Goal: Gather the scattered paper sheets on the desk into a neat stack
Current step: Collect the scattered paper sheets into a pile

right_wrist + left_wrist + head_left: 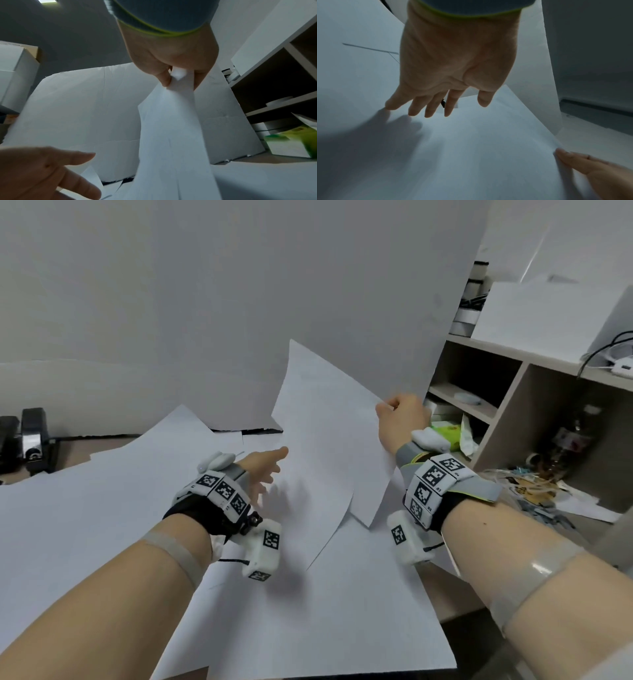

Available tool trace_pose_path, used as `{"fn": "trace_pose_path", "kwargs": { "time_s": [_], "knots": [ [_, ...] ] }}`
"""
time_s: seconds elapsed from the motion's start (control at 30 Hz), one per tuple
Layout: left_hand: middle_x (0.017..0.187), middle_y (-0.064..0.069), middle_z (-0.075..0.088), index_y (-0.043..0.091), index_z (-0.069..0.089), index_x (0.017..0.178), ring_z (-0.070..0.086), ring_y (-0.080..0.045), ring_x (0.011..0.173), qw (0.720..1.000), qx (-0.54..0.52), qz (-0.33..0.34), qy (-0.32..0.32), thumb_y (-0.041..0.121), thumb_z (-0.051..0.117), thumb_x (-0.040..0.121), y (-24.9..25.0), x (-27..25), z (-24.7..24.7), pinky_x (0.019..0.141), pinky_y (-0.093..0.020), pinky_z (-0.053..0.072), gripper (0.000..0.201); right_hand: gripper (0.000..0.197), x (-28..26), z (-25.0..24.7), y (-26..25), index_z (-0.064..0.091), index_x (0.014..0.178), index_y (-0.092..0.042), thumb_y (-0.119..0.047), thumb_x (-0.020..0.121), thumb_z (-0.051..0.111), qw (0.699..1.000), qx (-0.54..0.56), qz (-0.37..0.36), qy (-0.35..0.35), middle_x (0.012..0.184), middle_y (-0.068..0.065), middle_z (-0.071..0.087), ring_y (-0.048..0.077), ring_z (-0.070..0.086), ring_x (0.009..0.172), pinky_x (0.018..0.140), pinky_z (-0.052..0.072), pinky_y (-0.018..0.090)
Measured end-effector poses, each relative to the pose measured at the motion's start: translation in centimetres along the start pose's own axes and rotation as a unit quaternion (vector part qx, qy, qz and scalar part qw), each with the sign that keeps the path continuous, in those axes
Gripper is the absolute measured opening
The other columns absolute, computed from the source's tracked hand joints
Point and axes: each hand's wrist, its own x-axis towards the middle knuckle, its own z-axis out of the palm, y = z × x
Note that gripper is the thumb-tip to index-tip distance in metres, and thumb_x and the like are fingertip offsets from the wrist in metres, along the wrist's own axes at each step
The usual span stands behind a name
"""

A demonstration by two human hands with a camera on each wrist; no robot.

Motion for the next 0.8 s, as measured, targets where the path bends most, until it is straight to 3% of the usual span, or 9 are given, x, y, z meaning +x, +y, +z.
{"fn": "trace_pose_path", "kwargs": {
  "time_s": [0.07, 0.13, 0.23, 0.3, 0.43, 0.53, 0.6, 0.67, 0.8],
  "knots": [
    [0.152, -0.017, 0.039, 0.007, 0.049, 0.139, 0.029, -0.04, 0.144, 1.0, -0.027, 0.015, -0.002, 0.058, 0.05, 0.094, 0.8, -0.4, 0.0, 0.114, -0.056, 0.024, 0.068, 0.016, 0.0, -0.4, -0.8, 0.064, 0.079, -0.013, -0.023, 0.089, 0.055, 0.998, 0.034, -0.025, 0.041, 0.08, 0.006, 0.063, 0.028, 0.05, 0.076, 0.063, 0.036, 0.029],
    [0.143, -0.016, 0.049, 0.006, 0.055, 0.13, 0.043, -0.039, 0.134, 0.994, -0.09, 0.065, -0.001, 0.053, 0.053, 0.095, 2.2, -1.3, 0.3, 0.11, -0.049, 0.036, 0.059, 0.018, -0.2, -0.3, -1.7, 0.066, 0.081, -0.012, -0.026, 0.087, 0.058, 0.995, 0.06, -0.055, 0.052, 0.077, 0.004, 0.064, 0.028, 0.053, 0.075, 0.062, 0.036, 0.029],
    [0.123, -0.015, 0.061, 0.002, 0.058, 0.12, 0.062, -0.033, 0.112, 0.969, -0.196, 0.146, -0.014, 0.047, 0.062, 0.092, 4.7, -2.9, 1.1, 0.095, -0.046, 0.053, 0.054, 0.02, -0.9, 0.6, -2.9, 0.065, 0.076, -0.013, -0.031, 0.083, 0.062, 0.992, 0.088, -0.094, 0.016, 0.072, 0.001, 0.063, 0.025, 0.058, 0.071, 0.06, 0.039, 0.028],
    [0.121, -0.017, 0.061, 0.001, 0.055, 0.12, 0.065, -0.034, 0.11, 0.957, -0.234, 0.169, -0.038, 0.049, 0.067, 0.089, 5.9, -4.0, 1.6, 0.09, -0.051, 0.056, 0.058, 0.019, -2.0, 1.4, -3.5, 0.064, 0.075, -0.015, -0.032, 0.083, 0.065, 0.988, 0.085, -0.126, -0.019, 0.071, -0.001, 0.063, 0.024, 0.058, 0.071, 0.06, 0.042, 0.029],
    [0.126, -0.024, 0.058, -0.002, 0.044, 0.129, 0.065, -0.044, 0.109, 0.953, -0.269, 0.118, -0.079, 0.052, 0.063, 0.089, 5.6, -4.6, 2.2, 0.081, -0.058, 0.057, 0.07, 0.021, -4.3, 3.2, -3.7, 0.06, 0.07, -0.022, -0.038, 0.082, 0.068, 0.977, 0.064, -0.164, -0.122, 0.07, -0.004, 0.064, 0.02, 0.061, 0.071, 0.064, 0.049, 0.03],
    [0.119, -0.029, 0.062, -0.008, 0.047, 0.123, 0.067, -0.042, 0.097, 0.954, -0.282, 0.089, -0.044, 0.028, 0.047, 0.102, 4.1, -4.6, 2.3, 0.074, -0.055, 0.059, 0.042, 0.023, -6.0, 4.1, -3.5, 0.063, 0.073, -0.022, -0.042, 0.086, 0.067, 0.963, 0.055, -0.171, -0.199, 0.073, -0.003, 0.065, 0.02, 0.061, 0.075, 0.065, 0.048, 0.028],
    [0.102, -0.029, 0.064, -0.011, 0.05, 0.104, 0.066, -0.04, 0.086, 0.956, -0.28, 0.092, -0.01, 0.005, 0.037, 0.101, 3.3, -5.0, 2.3, 0.079, -0.057, 0.057, 0.021, 0.02, -6.8, 4.5, -3.4, 0.063, 0.072, -0.023, -0.036, 0.087, 0.065, 0.955, 0.043, -0.168, -0.239, 0.069, -0.004, 0.061, 0.018, 0.056, 0.07, 0.06, 0.042, 0.025],
    [0.093, -0.027, 0.064, -0.013, 0.051, 0.091, 0.065, -0.04, 0.083, 0.959, -0.266, 0.097, 0.012, -0.012, 0.029, 0.094, 2.5, -5.0, 2.2, 0.087, -0.056, 0.054, 0.022, 0.018, -7.2, 4.8, -3.3, 0.065, 0.069, -0.021, -0.027, 0.086, 0.063, 0.95, 0.035, -0.159, -0.267, 0.069, -0.002, 0.062, 0.016, 0.052, 0.064, 0.056, 0.039, 0.024],
    [0.1, -0.025, 0.065, -0.014, 0.055, 0.105, 0.067, -0.035, 0.081, 0.966, -0.24, 0.077, 0.064, -0.013, 0.04, 0.094, 1.7, -4.7, 1.3, 0.07, -0.048, 0.058, 0.019, 0.018, -7.2, 5.2, -2.9, 0.073, 0.079, -0.017, -0.015, 0.086, 0.057, 0.943, 0.019, -0.162, -0.291, 0.084, 0.001, 0.073, 0.019, 0.063, 0.074, 0.055, 0.042, 0.023]
  ]
}}
